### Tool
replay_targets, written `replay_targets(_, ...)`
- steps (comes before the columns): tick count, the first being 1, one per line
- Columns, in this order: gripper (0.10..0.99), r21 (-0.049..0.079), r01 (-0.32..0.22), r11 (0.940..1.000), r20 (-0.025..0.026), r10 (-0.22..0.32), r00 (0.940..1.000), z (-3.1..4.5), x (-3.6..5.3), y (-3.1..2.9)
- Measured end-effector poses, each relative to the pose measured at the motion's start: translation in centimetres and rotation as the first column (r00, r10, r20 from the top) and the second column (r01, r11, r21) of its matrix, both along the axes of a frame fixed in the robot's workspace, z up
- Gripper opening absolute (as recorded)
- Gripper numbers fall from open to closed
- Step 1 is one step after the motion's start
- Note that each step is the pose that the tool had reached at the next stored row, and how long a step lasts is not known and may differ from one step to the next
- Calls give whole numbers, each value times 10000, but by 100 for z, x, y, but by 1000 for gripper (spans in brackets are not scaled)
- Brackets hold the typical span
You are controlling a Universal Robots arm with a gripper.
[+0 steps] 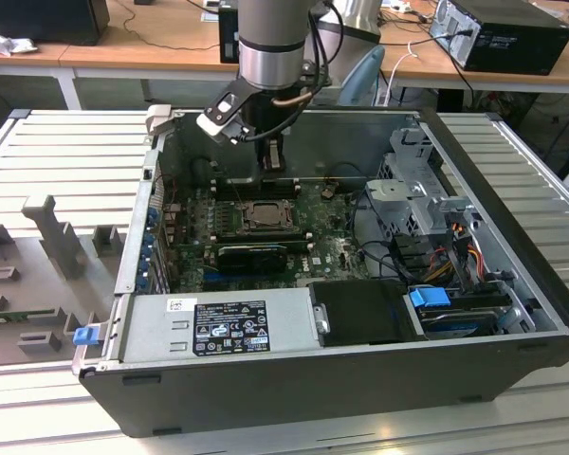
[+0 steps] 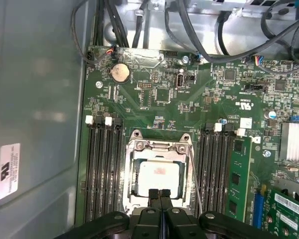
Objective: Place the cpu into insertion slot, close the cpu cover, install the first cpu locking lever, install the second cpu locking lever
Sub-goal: 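Install the first cpu locking lever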
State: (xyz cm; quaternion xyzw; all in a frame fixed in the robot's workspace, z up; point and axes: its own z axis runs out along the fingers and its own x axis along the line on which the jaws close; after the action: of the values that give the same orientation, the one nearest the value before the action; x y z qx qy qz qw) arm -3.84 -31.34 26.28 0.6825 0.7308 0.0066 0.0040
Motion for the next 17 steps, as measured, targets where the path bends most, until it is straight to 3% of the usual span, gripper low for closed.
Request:
replay_targets(5, 106, -7, -1015, 9948, 0, 1015, 9948, 1, -1, 0)
replay_targets(9, 106, -8, -1782, 9840, -1, 1782, 9840, 0, -1, 0)
replay_targets(12, 106, -9, -2416, 9704, 0, 2416, 9704, -1, 0, 0)
replay_targets(13, 106, -9, -2705, 9627, -1, 2705, 9627, -2, 0, 0)
replay_targets(16, 106, -23, -3078, 9515, -26, 3078, 9515, -8, 1, 9)
replay_targets(17, 106, -22, -3401, 9404, -29, 3401, 9404, -10, 0, 13)
